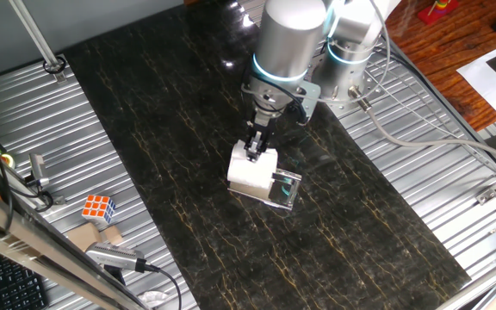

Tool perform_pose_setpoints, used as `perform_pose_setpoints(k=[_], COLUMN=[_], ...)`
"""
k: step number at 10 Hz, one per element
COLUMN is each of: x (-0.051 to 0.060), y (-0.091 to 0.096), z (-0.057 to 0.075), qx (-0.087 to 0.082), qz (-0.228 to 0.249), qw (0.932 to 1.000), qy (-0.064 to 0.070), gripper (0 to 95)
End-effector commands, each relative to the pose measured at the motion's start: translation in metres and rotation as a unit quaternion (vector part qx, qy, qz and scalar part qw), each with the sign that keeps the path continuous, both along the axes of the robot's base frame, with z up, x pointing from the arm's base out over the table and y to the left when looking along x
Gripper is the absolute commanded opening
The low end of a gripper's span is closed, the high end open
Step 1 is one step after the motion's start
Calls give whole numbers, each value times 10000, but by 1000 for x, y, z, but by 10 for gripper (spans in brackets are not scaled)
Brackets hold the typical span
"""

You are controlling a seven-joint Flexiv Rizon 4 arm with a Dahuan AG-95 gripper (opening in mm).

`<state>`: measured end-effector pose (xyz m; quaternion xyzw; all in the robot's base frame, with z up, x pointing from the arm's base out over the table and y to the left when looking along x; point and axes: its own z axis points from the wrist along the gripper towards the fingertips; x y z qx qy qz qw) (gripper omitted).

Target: Take the roll of paper down from the shelf

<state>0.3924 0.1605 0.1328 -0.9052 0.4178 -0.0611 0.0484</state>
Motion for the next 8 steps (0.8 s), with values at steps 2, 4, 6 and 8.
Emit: perform_pose_setpoints(k=[2,4,6,8], x=[6,6,7,7], y=[-5,-6,-6,-7], z=[-4,-4,-4,-4], qx=[-13,-51,-83,-150], qz=[15,18,15,49], qw=[10000,9999,9998,9996], qy=[-35,-96,-153,-237], gripper=[0,0,0,0])
